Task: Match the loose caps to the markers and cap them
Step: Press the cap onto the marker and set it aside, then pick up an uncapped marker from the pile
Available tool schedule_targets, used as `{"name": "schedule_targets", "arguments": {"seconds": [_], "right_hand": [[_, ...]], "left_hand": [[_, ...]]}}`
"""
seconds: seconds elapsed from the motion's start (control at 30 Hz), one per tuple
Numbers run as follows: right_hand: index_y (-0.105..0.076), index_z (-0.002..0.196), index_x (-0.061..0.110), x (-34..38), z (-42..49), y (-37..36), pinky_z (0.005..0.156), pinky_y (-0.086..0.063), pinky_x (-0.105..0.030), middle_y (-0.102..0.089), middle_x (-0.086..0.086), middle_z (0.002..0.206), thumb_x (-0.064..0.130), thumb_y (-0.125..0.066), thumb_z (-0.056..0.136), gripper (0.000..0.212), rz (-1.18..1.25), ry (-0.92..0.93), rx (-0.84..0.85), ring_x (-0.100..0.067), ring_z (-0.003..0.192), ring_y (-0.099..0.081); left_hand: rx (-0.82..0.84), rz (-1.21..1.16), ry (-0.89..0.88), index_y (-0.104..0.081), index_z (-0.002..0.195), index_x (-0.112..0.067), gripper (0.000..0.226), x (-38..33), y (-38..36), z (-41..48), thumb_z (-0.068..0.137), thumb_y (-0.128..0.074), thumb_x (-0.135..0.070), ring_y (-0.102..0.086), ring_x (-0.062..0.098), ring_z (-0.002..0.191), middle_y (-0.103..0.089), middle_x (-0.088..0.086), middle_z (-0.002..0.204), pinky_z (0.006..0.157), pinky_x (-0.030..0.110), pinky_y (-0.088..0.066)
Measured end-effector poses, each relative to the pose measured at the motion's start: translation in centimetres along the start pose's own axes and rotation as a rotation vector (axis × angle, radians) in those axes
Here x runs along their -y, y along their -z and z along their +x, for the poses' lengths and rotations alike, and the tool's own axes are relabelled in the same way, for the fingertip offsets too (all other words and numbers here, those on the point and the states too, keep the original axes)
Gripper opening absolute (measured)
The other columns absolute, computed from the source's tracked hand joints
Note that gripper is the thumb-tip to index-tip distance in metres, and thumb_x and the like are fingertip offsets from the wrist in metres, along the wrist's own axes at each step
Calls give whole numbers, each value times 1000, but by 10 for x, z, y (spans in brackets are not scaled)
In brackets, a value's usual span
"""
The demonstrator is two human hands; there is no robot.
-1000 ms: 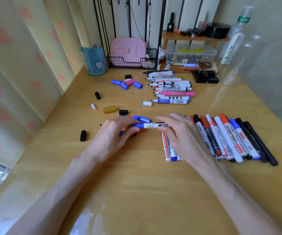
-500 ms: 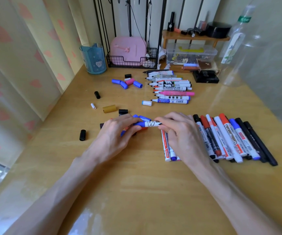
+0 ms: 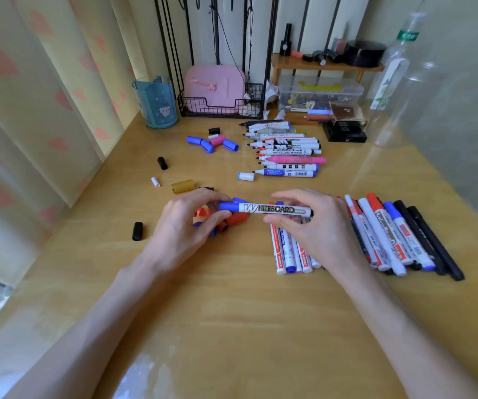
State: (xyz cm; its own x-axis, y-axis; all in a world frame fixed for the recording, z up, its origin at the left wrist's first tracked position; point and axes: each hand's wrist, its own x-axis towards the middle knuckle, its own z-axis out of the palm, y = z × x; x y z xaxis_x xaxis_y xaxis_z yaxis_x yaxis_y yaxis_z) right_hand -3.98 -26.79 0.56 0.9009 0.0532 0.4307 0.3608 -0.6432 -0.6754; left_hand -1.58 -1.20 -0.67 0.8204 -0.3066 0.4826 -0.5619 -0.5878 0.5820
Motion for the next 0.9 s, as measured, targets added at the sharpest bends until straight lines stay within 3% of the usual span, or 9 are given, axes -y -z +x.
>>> {"name": "schedule_targets", "arguments": {"seconds": [0.07,0.2,0.4,0.57,0.7,0.8,0.9], "right_hand": [[-81,103,26,-2,2,6,63,-41,-9,-72,13,88,36,-92,74,32,63,-50,7,-2,67,-58],[-80,100,31,-7,2,8,63,-41,-15,-70,12,91,41,-89,75,29,73,-52,30,-9,60,-50],[-80,101,31,-2,2,8,76,-47,-17,-67,18,90,43,-86,81,24,26,-27,65,-5,89,-66],[-80,103,34,4,-3,3,81,-45,-25,-66,16,84,47,-78,87,21,-83,93,92,-6,80,-62],[-76,110,38,1,-5,-6,87,-44,-35,-65,17,87,60,-67,91,30,-156,123,141,-11,80,-58],[-78,111,29,0,-7,-11,83,-41,-37,-64,11,82,51,-63,96,30,-187,194,153,-11,73,-46],[-79,107,24,-2,-5,-13,79,-43,-43,-59,7,79,38,-66,98,21,-205,242,131,-17,73,-54]], "left_hand": [[-9,-11,6,-75,114,-20,18,-1,1,0,96,-74,-23,-59,7,81,-70,-11,93,70,13,-39],[-8,-15,6,-75,114,-18,18,-3,0,-1,96,-75,-21,-58,1,81,-67,-13,91,71,12,-39],[7,-35,5,-74,114,-19,19,-6,-5,-2,95,-76,-20,-58,6,79,-66,-11,88,72,15,-43],[25,-26,-7,-74,115,-19,20,-6,-7,-2,96,-74,-27,-57,12,78,-64,-7,90,71,19,-45],[80,-30,-44,-74,114,-18,22,-7,-11,-2,99,-68,-33,-55,4,78,-60,-15,88,72,14,-41],[150,75,-91,-70,113,-17,33,-3,-15,-4,106,-52,-44,-55,6,82,-62,-10,93,72,29,-47],[150,131,-92,-66,107,-14,41,-4,-16,-3,108,-41,-46,-49,13,78,-58,-7,87,65,31,-41]]}}
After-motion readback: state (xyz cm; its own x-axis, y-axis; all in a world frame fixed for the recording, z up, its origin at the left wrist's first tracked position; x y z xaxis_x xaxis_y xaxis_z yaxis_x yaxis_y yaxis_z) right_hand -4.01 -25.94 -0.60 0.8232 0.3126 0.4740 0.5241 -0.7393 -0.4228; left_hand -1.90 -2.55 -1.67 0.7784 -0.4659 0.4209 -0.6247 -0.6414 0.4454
